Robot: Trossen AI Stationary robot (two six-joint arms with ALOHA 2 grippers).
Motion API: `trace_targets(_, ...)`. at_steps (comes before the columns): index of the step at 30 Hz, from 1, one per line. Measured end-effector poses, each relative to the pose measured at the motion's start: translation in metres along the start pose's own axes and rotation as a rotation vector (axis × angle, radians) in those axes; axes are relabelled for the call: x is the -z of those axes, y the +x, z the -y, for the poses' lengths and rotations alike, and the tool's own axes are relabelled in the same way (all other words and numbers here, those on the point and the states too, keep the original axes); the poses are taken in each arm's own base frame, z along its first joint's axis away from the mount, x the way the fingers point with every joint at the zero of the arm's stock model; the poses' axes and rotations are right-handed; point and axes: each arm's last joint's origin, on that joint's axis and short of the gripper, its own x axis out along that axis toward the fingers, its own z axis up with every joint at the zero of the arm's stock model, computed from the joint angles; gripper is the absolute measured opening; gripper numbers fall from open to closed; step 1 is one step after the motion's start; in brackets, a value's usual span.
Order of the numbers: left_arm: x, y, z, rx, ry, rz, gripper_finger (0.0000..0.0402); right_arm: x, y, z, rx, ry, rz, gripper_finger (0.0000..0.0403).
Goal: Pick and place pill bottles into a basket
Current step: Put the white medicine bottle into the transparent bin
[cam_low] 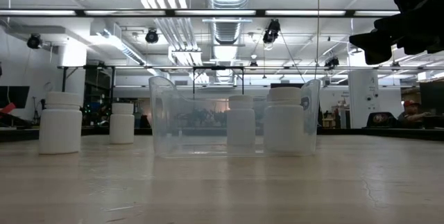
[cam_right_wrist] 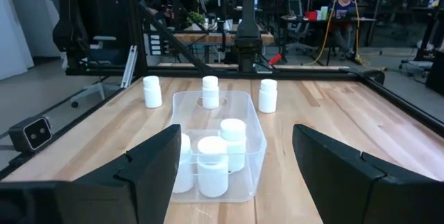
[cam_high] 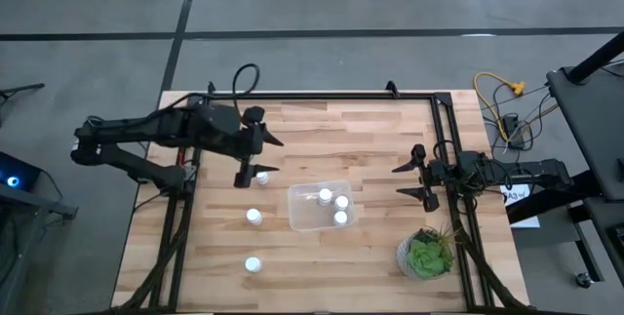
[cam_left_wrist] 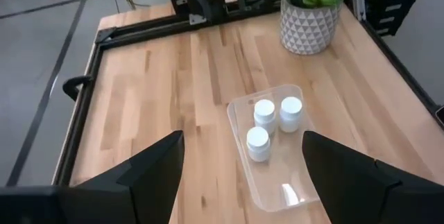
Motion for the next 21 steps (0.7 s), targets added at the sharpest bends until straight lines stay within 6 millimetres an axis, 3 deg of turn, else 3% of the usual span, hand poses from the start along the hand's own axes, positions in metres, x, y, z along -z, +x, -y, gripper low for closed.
trace_targets(4, 0.003, 0.016, 0.0, 0.008, -0.07, -0.067, 0.0274, 0.0, 0.0, 0.0, 0.0, 0.002, 0.0, 0.0265)
trace_targets(15, 0.028, 0.071, 0.001, -0.091, -0.491, -0.386, 0.0274, 0.0, 0.0, 0.0, 0.001, 0.005, 0.0, 0.0265)
trace_targets(21, 0.042, 0.079, 0.002, -0.21, -0.662, -0.521, 0.0274, 0.0, 0.0, 0.0, 0.001, 0.002, 0.0, 0.0265)
